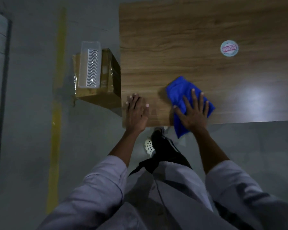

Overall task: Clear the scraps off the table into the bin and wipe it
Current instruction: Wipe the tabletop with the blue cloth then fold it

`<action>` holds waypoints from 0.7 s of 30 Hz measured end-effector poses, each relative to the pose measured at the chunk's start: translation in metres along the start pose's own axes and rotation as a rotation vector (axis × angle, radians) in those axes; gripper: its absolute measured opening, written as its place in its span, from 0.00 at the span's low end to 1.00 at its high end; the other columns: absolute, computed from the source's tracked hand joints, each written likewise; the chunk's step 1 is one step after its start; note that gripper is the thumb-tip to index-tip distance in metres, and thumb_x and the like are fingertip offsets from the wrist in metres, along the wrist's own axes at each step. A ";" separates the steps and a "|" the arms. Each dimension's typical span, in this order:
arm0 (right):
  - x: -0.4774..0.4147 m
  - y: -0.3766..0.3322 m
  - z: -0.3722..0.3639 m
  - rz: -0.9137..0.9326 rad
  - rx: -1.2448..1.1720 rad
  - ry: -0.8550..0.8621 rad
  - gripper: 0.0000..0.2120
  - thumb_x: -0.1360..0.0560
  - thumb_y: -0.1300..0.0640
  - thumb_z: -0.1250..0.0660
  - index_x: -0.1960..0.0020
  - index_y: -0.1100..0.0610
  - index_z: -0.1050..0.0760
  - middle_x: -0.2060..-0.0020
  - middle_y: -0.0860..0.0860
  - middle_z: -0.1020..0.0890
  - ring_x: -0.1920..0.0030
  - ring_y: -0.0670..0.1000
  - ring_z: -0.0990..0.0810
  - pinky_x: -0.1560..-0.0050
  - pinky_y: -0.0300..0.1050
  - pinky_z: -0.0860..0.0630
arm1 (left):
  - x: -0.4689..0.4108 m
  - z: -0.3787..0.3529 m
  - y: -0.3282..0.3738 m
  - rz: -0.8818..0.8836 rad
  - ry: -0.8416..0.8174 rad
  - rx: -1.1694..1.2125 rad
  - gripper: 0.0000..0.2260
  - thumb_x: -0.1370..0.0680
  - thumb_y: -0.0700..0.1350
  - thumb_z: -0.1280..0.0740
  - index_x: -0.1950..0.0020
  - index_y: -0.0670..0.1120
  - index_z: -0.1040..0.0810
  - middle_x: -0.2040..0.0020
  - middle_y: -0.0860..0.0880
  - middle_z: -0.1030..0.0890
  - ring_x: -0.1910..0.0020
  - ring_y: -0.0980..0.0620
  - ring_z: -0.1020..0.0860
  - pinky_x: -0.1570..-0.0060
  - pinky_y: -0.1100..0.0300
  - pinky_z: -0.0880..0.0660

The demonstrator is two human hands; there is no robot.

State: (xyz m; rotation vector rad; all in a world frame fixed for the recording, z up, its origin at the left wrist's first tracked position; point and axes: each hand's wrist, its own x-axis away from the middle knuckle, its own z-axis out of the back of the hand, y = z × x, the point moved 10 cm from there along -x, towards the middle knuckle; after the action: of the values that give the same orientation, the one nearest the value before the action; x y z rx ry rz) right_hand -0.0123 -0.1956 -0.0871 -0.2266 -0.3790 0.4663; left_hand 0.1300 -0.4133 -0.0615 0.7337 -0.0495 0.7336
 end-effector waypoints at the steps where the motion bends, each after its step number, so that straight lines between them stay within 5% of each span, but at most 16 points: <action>1: -0.018 0.011 0.011 -0.076 -0.022 0.003 0.33 0.22 0.29 0.45 0.20 0.40 0.42 0.17 0.46 0.54 0.18 0.57 0.59 0.21 0.64 0.59 | -0.006 -0.001 0.004 -0.027 -0.010 0.016 0.28 0.16 0.57 0.46 0.20 0.43 0.36 0.18 0.46 0.42 0.18 0.50 0.51 0.20 0.54 0.59; 5: -0.081 -0.026 0.028 -0.189 -0.082 0.063 0.36 0.21 0.29 0.52 0.18 0.41 0.52 0.17 0.50 0.57 0.19 0.60 0.62 0.23 0.70 0.59 | -0.025 0.007 0.004 0.022 -0.019 0.105 0.28 0.15 0.59 0.45 0.18 0.46 0.41 0.17 0.48 0.45 0.18 0.49 0.51 0.20 0.51 0.55; 9: -0.061 -0.140 -0.016 0.220 0.069 -0.002 0.35 0.20 0.32 0.51 0.17 0.43 0.52 0.17 0.53 0.54 0.18 0.62 0.59 0.22 0.69 0.59 | -0.043 0.024 0.003 0.091 0.068 0.061 0.33 0.17 0.62 0.48 0.17 0.47 0.48 0.17 0.47 0.46 0.18 0.47 0.48 0.20 0.46 0.51; 12: -0.016 -0.143 -0.031 0.383 0.123 -0.070 0.34 0.21 0.33 0.50 0.18 0.43 0.50 0.17 0.51 0.51 0.18 0.59 0.57 0.22 0.66 0.51 | -0.059 0.029 0.004 0.096 0.080 0.076 0.36 0.19 0.65 0.49 0.17 0.45 0.47 0.17 0.46 0.46 0.18 0.49 0.49 0.20 0.45 0.49; 16: -0.037 -0.057 0.007 0.249 0.101 -0.014 0.32 0.22 0.31 0.47 0.21 0.44 0.36 0.18 0.50 0.46 0.18 0.60 0.50 0.22 0.66 0.50 | -0.089 0.027 0.010 0.055 0.058 0.014 0.39 0.22 0.68 0.53 0.18 0.44 0.43 0.17 0.46 0.45 0.18 0.48 0.51 0.20 0.47 0.52; 21: -0.141 -0.031 0.046 -0.082 0.006 -0.034 0.35 0.21 0.28 0.54 0.19 0.43 0.46 0.18 0.46 0.59 0.19 0.55 0.65 0.22 0.63 0.64 | -0.126 0.029 0.023 0.047 0.059 0.094 0.32 0.17 0.60 0.45 0.18 0.45 0.43 0.17 0.46 0.47 0.18 0.48 0.54 0.20 0.45 0.54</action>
State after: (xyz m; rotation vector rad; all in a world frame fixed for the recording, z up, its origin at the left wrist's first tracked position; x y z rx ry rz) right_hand -0.1351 -0.2840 -0.0784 -0.1970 -0.4188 0.3908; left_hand 0.0264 -0.4941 -0.0624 0.8020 0.0212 0.8063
